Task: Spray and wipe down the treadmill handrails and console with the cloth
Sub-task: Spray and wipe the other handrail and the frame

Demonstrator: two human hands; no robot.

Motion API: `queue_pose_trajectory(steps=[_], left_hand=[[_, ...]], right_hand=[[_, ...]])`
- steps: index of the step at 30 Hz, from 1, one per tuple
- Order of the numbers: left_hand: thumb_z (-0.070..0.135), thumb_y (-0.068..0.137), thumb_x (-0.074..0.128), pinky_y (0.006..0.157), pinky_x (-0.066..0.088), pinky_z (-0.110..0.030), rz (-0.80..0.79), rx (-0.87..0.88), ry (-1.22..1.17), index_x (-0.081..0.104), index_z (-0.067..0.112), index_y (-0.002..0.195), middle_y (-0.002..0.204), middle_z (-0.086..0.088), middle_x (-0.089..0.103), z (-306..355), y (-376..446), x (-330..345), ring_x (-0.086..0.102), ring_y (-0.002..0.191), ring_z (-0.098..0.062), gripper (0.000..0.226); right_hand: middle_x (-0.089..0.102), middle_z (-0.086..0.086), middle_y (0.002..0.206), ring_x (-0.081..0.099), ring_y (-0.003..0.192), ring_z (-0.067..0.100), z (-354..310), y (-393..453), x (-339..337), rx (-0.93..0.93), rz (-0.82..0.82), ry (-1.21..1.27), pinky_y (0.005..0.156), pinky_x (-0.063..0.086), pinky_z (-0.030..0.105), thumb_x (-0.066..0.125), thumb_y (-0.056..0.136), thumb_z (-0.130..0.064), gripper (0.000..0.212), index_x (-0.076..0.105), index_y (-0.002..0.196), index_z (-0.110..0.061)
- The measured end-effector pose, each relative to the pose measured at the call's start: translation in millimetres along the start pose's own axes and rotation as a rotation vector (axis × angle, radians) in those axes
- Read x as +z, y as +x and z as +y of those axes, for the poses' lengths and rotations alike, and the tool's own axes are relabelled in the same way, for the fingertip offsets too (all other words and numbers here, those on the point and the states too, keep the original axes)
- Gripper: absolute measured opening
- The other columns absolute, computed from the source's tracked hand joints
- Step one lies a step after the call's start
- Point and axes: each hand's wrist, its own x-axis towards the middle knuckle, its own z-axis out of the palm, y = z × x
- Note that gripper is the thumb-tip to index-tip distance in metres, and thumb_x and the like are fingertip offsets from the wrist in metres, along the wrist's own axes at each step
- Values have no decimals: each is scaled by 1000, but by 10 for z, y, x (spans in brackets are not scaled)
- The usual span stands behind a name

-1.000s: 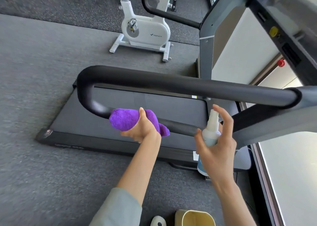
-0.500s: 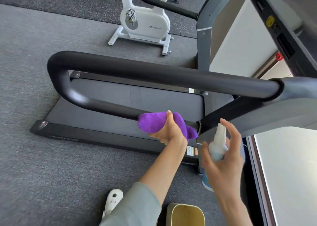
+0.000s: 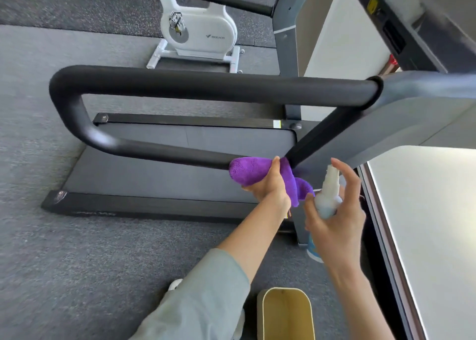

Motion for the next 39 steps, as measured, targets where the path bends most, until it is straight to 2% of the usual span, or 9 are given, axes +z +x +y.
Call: queue_pose_trajectory(steps=[8, 13, 21, 26, 29, 32, 34, 37, 39], left_hand=[[40, 61, 88, 94, 53, -43, -162, 272, 304, 50, 22, 121, 106, 0, 66, 339, -14, -692, 67, 92, -23, 73], [53, 50, 87, 86, 57, -42, -340, 476, 544, 52, 30, 110, 103, 0, 68, 780, -382, -862, 69, 88, -21, 72], [49, 48, 84, 86, 56, -43, -553, 753, 715, 57, 29, 105, 99, 6, 69, 1124, -1169, -580, 69, 89, -17, 66], [41, 55, 88, 87, 56, -46, -659, 861, 675, 60, 23, 105, 99, 2, 70, 1436, -1600, -310, 70, 89, -18, 59], [36, 64, 87, 86, 57, -47, -725, 915, 648, 61, 20, 108, 101, 2, 70, 1674, -1789, -109, 70, 89, -18, 53], [34, 65, 88, 88, 56, -46, -783, 932, 643, 61, 19, 109, 102, 2, 70, 1835, -1904, 120, 69, 90, -17, 54], [35, 64, 88, 89, 56, -45, -814, 937, 644, 60, 18, 111, 104, 2, 70, 1904, -1956, 269, 69, 92, -17, 58], [35, 61, 89, 89, 56, -46, -875, 934, 647, 60, 20, 110, 102, 3, 71, 1985, -1963, 467, 70, 91, -17, 58], [37, 58, 89, 87, 56, -48, -903, 921, 651, 60, 20, 109, 101, 2, 71, 2038, -1924, 570, 71, 90, -19, 61]], right_hand=[[53, -36, 92, 52, 59, 21, -100, 99, 100, -61, 26, -17, 57, 48, 34, 63, 84, 2, 63, 42, 136, -26], [52, -23, 76, 55, 61, 26, -347, 159, 116, -99, 73, 30, 60, 48, 40, 63, 85, 0, 59, 45, 136, -23], [55, -22, 75, 50, 60, 13, -664, 328, -123, -221, 97, 53, 60, 40, 12, 67, 85, -3, 59, 44, 137, -16], [59, -13, 97, 57, 62, 21, -841, 510, -450, -281, 123, 68, 65, 51, 31, 66, 87, -11, 59, 39, 138, -21], [54, 8, 92, 50, 58, 35, -936, 618, -657, -316, 68, 102, 63, 53, 47, 51, 85, -6, 63, 31, 139, -33], [50, -16, 111, 55, 81, 26, -991, 797, -784, -336, 10, 143, 91, 51, 54, 46, 88, -5, 71, 20, 141, -44], [35, -23, 140, 48, 117, 11, -1018, 1003, -872, -357, 29, 156, 114, 36, 42, 47, 93, -9, 70, 14, 145, -41], [14, -49, 140, 24, 137, -10, -1083, 1456, -988, -416, 125, 116, 119, 20, 22, 50, 96, -1, 66, 16, 144, -31], [16, -49, 137, 29, 137, -1, -1102, 1785, -1033, -408, 209, 50, 120, 25, 33, 52, 94, 2, 68, 19, 144, -32]])
